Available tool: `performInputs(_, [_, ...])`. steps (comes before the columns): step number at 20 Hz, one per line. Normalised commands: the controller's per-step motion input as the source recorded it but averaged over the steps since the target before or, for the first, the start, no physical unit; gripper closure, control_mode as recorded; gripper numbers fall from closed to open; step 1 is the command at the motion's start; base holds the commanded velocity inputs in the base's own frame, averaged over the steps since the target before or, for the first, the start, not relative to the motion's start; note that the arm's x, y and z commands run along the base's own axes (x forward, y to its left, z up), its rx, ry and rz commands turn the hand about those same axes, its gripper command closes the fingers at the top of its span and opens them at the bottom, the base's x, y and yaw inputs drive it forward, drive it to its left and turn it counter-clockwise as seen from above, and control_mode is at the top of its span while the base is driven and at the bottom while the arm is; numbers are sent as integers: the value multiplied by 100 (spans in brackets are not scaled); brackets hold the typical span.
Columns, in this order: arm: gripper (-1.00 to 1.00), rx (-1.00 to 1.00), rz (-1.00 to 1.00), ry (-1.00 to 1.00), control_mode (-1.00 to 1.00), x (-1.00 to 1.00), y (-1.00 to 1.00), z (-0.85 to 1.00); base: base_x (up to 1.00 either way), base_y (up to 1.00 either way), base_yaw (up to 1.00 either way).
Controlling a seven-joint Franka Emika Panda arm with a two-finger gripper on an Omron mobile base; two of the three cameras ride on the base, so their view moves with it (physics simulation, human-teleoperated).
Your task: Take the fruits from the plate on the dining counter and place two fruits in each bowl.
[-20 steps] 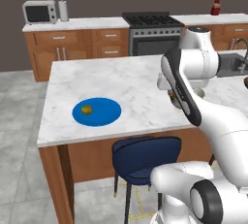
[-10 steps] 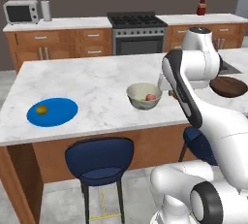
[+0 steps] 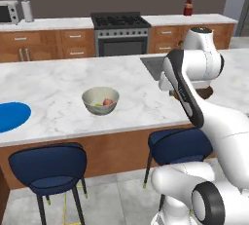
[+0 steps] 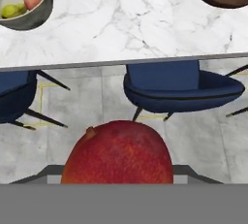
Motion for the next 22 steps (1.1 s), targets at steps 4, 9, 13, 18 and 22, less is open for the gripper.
performInputs(4, [100,0,0,0,100,0,0,0,0,-76,0])
performInputs(9, [100,0,0,0,100,0,0,0,0,-72,0])
performInputs(13, [100,0,0,0,100,0,0,0,0,-67,0])
performInputs(18, [100,0,0,0,100,0,0,0,4,-50,0])
performInputs(22, [100,0,0,0,100,0,0,0,26,-16,0])
